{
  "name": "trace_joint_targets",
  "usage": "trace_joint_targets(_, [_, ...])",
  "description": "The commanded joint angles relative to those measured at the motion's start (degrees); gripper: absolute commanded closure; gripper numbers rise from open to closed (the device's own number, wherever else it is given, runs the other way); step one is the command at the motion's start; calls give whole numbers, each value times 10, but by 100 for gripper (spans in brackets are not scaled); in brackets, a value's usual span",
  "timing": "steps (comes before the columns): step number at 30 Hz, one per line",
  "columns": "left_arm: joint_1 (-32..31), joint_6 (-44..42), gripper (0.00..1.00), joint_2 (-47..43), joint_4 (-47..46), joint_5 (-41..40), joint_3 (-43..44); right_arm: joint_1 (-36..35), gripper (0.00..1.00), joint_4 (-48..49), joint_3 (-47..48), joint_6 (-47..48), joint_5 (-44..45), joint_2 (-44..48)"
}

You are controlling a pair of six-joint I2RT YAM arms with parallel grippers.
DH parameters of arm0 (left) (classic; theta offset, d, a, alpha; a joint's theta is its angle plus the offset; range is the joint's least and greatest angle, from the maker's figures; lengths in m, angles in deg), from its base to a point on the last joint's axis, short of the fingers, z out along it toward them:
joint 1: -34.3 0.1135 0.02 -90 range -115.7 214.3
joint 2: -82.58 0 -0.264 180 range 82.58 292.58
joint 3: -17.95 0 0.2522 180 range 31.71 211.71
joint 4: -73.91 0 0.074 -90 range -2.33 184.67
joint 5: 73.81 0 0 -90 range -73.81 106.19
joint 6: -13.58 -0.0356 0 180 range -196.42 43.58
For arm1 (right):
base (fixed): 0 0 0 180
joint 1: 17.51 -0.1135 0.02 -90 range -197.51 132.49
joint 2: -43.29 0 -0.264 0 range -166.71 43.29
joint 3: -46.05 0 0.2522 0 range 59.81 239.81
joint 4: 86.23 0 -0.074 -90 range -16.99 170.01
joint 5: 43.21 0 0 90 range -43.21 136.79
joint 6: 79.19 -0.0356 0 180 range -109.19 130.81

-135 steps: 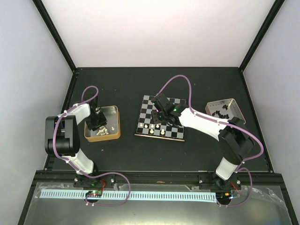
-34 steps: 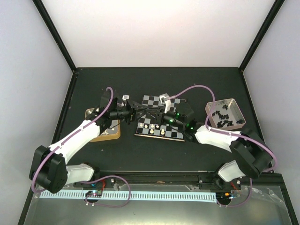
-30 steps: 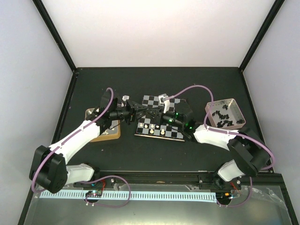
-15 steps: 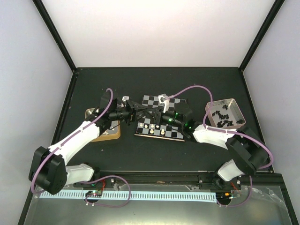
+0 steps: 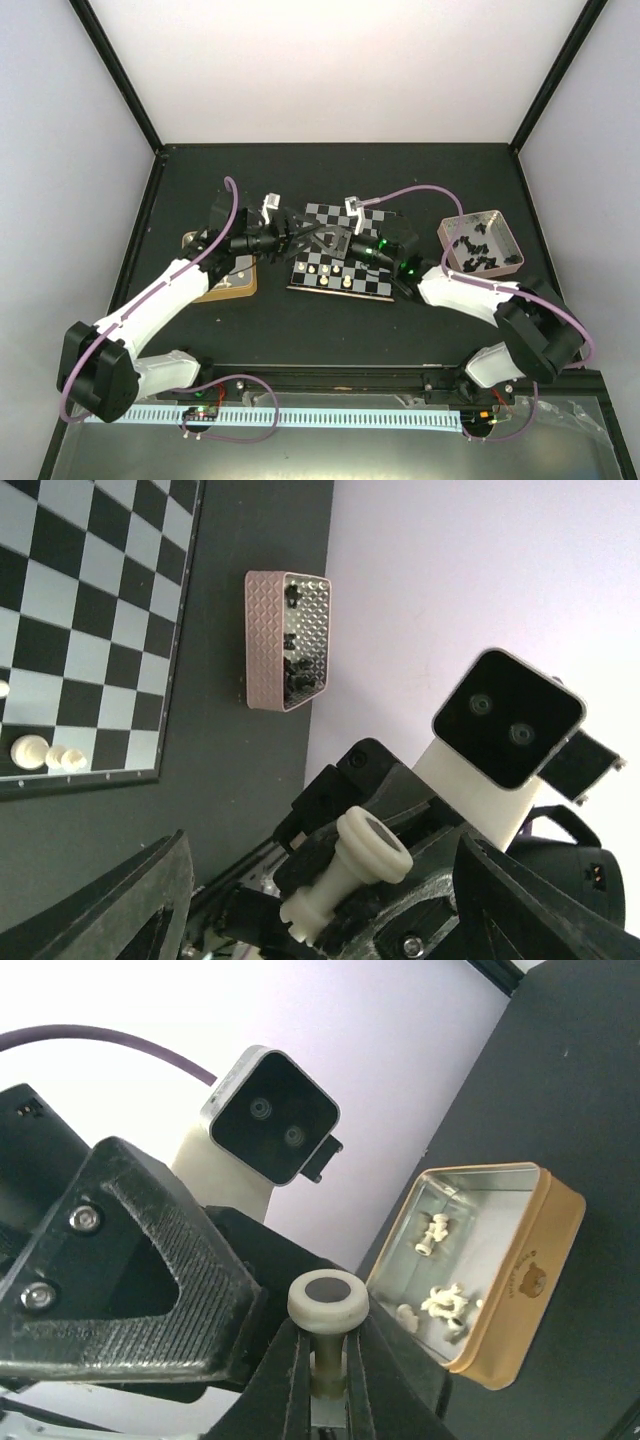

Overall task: Set up the chess pieces on the board
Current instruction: Place the chess piece on the chessboard.

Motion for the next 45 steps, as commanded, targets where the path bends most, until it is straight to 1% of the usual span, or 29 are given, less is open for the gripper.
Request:
trace_joint_targets(1, [-1, -121, 26, -13, 16, -7, 33, 8, 99, -13, 5, -101, -15, 16])
trace_joint_targets(7, [0, -257, 23, -13, 29, -26, 53, 38, 99, -18, -18, -218, -75, 7])
trace_joint_targets(9, [-1, -310, 23, -7, 48, -40, 60, 58, 99, -32, -30, -268, -97, 1])
trace_joint_targets(12, [0, -357, 23, 9, 75, -67, 67, 87, 99, -35, -60, -353, -130, -12])
trace_joint_targets(15, [-1, -398, 23, 36, 98, -90, 76, 125, 99, -43, -84, -401, -148, -24])
trace_joint_targets(20, [-1, -435, 26, 105, 138, -96, 113, 177, 99, -174, -84, -400, -158, -27])
trace_joint_targets(25, [-1, -459, 26, 139, 149, -111, 129, 211, 98, -336, -63, -341, -144, -19])
trace_joint_targets(30, [-1, -471, 27, 161, 159, -122, 137, 226, 98, -424, -46, -309, -143, -33])
trace_joint_targets(33, [-1, -477, 27, 171, 161, -122, 139, 226, 98, -453, -42, -303, -139, -39])
trace_joint_targets(42, [-1, -487, 28, 185, 179, -136, 142, 227, 97, -482, -32, -298, -138, -77])
trace_joint_targets(43, [-1, -488, 28, 186, 181, -137, 143, 227, 96, -484, -29, -298, -138, -79])
trace_joint_targets(45, [-1, -489, 28, 186, 183, -137, 142, 227, 91, -489, -25, -296, -135, -83])
